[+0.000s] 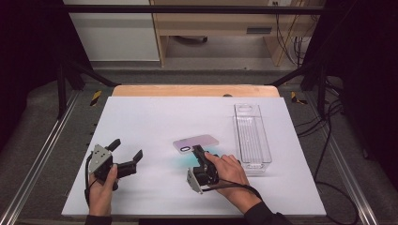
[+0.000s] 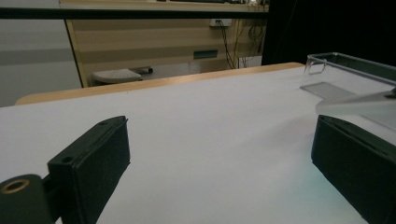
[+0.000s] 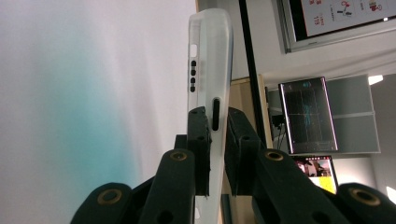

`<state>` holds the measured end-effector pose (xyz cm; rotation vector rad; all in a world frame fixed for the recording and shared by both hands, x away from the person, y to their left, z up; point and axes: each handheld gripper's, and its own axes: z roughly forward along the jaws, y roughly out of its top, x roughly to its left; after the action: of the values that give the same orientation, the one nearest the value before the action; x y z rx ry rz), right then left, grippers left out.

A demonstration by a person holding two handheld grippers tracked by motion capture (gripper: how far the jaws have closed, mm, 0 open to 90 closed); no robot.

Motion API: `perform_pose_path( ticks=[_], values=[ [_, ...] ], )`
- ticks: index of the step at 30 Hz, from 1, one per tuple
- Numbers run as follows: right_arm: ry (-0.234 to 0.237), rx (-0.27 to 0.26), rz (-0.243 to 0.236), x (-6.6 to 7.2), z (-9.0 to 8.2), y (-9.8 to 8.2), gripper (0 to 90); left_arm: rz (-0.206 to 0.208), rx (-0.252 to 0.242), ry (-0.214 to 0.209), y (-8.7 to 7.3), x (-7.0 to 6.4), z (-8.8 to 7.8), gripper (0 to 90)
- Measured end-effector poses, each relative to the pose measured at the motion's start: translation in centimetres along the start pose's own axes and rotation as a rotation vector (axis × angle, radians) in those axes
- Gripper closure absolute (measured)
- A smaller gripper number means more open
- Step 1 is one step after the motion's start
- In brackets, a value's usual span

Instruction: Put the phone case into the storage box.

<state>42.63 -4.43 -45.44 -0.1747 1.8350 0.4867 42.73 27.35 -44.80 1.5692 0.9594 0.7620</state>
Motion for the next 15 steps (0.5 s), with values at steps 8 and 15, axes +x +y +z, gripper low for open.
perform_pose_path(
  ticks=[8, 15],
  values=[
    [-0.009, 0.004, -0.001, -0.8, 0.3, 0.4, 81.8, 0.04, 0.032, -0.013, -0.9, -1.2, 0.0, 3.2],
    [-0.02, 0.008, 0.012, -1.9, 0.4, 0.2, 81.8, 0.03, 0.033, -0.014, -1.2, -0.8, 0.1, 2.5]
  ],
)
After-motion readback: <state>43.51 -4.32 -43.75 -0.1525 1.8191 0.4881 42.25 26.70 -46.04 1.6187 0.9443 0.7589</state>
